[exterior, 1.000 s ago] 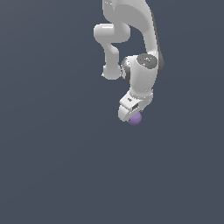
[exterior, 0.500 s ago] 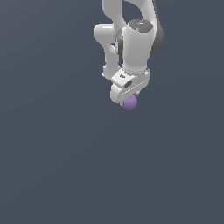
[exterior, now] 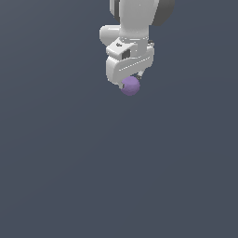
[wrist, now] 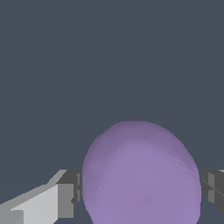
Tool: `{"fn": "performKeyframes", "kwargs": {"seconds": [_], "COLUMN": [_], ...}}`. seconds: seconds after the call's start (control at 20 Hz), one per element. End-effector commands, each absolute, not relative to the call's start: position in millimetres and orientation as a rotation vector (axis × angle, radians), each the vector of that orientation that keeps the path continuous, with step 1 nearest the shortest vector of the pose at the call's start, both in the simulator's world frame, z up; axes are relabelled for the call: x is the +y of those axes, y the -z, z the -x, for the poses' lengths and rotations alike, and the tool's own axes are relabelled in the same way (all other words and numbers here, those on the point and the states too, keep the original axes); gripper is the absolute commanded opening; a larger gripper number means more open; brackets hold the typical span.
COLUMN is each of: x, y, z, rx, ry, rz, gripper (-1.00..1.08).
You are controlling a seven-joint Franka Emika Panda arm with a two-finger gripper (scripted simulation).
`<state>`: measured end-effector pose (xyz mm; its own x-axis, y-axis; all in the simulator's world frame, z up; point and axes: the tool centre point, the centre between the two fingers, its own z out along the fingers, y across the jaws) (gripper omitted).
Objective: Pick up the object and move it to a goal position.
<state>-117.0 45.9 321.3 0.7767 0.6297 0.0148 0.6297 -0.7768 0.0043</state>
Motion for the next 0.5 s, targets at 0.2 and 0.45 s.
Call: {"fn": "performKeyframes", "kwargs": {"seconds": [0.2,0.45], "x": [22.5,7.8], "y": [-382.5,-420.4], "z": [137.8,149.1], "rx": [-1.048,-1.046], "ry": [0.014,0.008], "rz": [2.959,2.96], "gripper": [-1.0,-1.0]}}
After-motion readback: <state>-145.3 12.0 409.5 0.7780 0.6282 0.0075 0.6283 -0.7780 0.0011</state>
